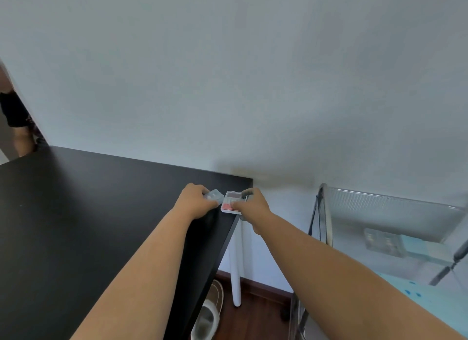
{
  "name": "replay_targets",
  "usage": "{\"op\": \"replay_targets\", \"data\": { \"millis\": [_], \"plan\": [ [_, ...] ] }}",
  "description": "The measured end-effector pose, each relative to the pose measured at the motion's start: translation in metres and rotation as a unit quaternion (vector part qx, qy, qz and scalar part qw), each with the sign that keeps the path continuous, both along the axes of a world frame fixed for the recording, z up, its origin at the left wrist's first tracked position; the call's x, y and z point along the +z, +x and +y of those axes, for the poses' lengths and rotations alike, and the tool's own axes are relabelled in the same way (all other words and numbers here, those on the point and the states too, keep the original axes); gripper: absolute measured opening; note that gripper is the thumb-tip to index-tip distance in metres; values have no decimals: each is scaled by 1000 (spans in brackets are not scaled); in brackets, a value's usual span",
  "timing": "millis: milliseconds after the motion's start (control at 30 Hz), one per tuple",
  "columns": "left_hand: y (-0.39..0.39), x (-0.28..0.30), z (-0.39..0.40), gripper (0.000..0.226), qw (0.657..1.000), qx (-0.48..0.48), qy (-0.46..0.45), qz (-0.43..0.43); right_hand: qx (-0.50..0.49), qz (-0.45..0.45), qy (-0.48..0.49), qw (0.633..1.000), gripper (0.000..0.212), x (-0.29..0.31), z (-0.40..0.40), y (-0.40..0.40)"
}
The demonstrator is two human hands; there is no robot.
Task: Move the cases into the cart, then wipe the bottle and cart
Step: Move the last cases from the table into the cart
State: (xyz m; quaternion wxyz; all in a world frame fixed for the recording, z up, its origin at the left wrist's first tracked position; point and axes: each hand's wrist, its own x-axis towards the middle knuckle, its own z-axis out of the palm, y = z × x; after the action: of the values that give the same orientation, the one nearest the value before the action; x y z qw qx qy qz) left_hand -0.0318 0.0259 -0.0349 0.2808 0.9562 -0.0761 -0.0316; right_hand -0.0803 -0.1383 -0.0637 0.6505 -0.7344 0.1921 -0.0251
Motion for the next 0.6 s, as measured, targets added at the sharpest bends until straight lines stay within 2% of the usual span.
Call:
{"op": "replay_targets", "data": {
  "millis": [100, 300, 400, 600],
  "plan": [
    [-6, 4, -4, 26, 998, 25, -48, 20, -11, 1, 47, 999, 45, 4, -3, -5],
    [-21, 10, -22, 42, 978, 51, -199, 41, -46, -45, 83, 994, 35, 35, -21, -28],
    [-32, 19, -42, 48, 956, 44, -285, 49, -68, -72, 95, 991, 33, 52, -40, -40],
    [-53, 41, -92, 38, 909, -15, -409, 78, -119, -114, 117, 979, 34, 79, -84, -71]
  ]
}}
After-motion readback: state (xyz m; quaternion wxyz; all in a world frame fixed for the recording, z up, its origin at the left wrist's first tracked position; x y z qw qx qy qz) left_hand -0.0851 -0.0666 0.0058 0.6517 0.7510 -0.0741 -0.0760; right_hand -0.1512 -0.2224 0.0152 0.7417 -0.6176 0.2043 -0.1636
